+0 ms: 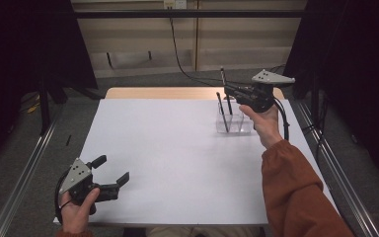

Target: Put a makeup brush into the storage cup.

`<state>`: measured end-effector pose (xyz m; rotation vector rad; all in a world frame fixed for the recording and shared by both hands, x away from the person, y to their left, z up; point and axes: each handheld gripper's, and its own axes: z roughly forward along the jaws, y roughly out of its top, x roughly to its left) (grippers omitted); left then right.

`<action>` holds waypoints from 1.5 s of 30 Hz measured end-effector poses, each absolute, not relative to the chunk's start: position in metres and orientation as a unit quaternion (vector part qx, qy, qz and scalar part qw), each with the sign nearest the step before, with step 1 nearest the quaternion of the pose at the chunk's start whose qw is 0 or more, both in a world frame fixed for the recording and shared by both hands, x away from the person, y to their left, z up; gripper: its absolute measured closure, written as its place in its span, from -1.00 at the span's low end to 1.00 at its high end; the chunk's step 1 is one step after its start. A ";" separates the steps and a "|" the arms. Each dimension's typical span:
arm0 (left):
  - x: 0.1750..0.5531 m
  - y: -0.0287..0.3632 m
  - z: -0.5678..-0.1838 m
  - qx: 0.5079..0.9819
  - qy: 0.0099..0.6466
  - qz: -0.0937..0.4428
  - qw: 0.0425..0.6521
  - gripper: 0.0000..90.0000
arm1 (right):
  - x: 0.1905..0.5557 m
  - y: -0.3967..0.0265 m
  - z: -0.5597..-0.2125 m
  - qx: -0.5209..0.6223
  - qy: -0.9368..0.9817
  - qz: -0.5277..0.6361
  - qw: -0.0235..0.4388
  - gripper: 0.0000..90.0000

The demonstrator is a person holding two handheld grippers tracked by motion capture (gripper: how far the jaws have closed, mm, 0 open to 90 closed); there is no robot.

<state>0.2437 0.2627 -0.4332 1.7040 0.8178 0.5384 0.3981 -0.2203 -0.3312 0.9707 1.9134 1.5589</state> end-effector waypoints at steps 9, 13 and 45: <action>0.244 0.263 -0.433 0.722 0.344 0.228 0.555 -0.95 | 0.409 -0.220 -0.331 0.358 0.696 0.569 0.252 0.87; 0.244 0.264 -0.433 0.722 0.345 0.229 0.555 -0.95 | 0.413 -0.220 -0.333 0.361 0.693 0.569 0.256 0.87; 0.243 0.266 -0.433 0.721 0.346 0.232 0.554 -0.95 | 0.446 -0.221 -0.361 0.408 0.689 0.543 0.254 0.87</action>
